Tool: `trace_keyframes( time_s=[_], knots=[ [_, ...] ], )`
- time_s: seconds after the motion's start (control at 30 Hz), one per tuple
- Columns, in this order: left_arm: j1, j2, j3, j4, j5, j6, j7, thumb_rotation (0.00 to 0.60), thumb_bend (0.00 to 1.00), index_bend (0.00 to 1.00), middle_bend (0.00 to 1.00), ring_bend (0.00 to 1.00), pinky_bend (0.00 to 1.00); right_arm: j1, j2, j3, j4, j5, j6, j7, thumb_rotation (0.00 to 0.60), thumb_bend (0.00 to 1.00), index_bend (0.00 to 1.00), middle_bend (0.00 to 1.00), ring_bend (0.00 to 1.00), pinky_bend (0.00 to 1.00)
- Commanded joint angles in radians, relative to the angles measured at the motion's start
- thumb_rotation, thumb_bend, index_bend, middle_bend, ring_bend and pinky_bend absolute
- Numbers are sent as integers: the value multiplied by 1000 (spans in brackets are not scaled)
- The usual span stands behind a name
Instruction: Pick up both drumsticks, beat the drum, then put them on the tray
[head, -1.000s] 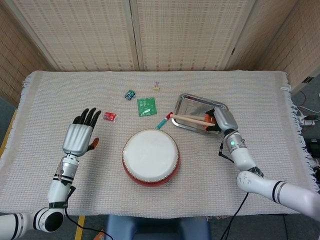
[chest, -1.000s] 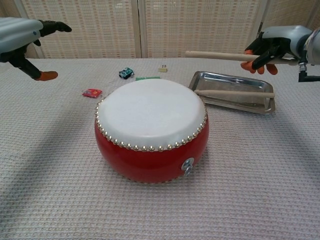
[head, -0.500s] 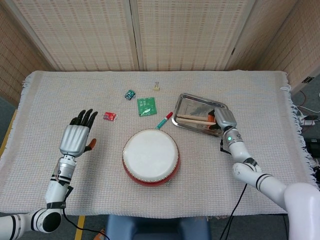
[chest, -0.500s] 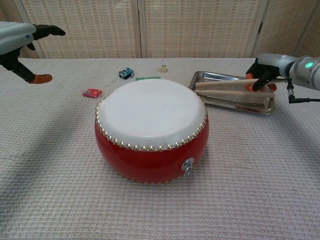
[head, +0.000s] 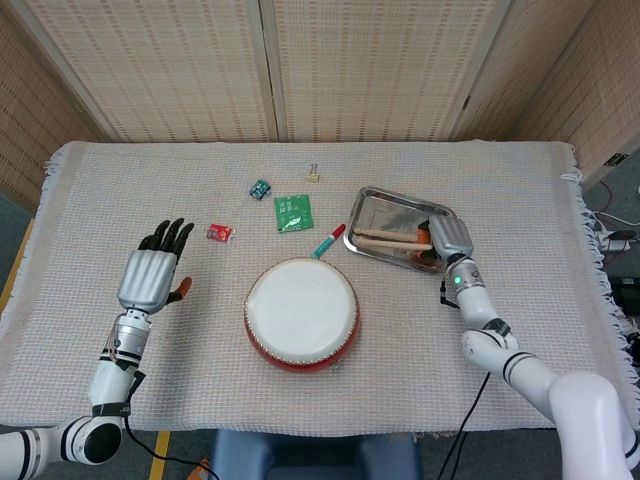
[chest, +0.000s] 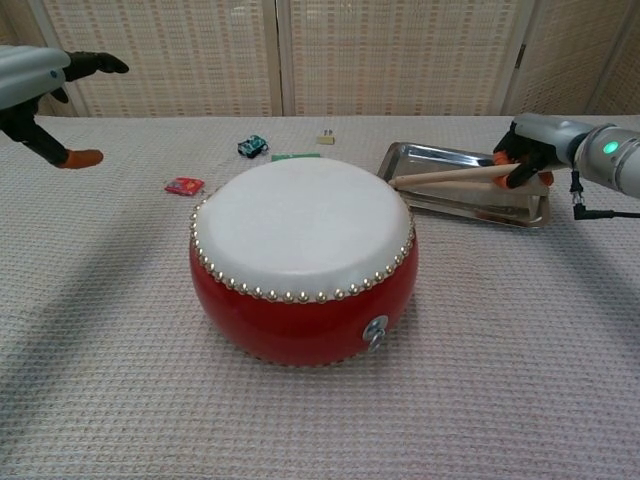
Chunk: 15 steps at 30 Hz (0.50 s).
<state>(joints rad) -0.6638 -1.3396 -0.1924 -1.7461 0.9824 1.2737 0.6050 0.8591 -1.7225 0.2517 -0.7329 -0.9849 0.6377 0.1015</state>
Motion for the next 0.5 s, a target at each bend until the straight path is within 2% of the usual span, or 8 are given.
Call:
trace_keyframes(
  time_s=[0.03,0.2,0.33,0.4,0.5],
  knots=[
    [0,0,0,0,0,-1,-1,600,320,0,0,0,206,-3,-2,3,4,0,2,0,600,577,969,683,565,736],
    [0,0,-4,-3,4,-3,0,600,321,0,0,0,206,8,-29,8,48,-10,-10,-25,600,578,889,679,519,715],
    [3,1,-6,-1,1,-5,-3,600,321,0,0,0,207,27,-62,16,97,-6,-32,-54,600,559,722,588,394,622],
    [5,1,-5,1,1,-7,-5,600,321,0,0,0,207,36,-78,14,124,-9,-45,-75,600,510,608,511,317,540],
    [7,2,-5,6,0,-12,-10,600,321,0,0,0,206,43,-95,15,145,-11,-61,-95,600,373,399,366,173,370]
  ],
)
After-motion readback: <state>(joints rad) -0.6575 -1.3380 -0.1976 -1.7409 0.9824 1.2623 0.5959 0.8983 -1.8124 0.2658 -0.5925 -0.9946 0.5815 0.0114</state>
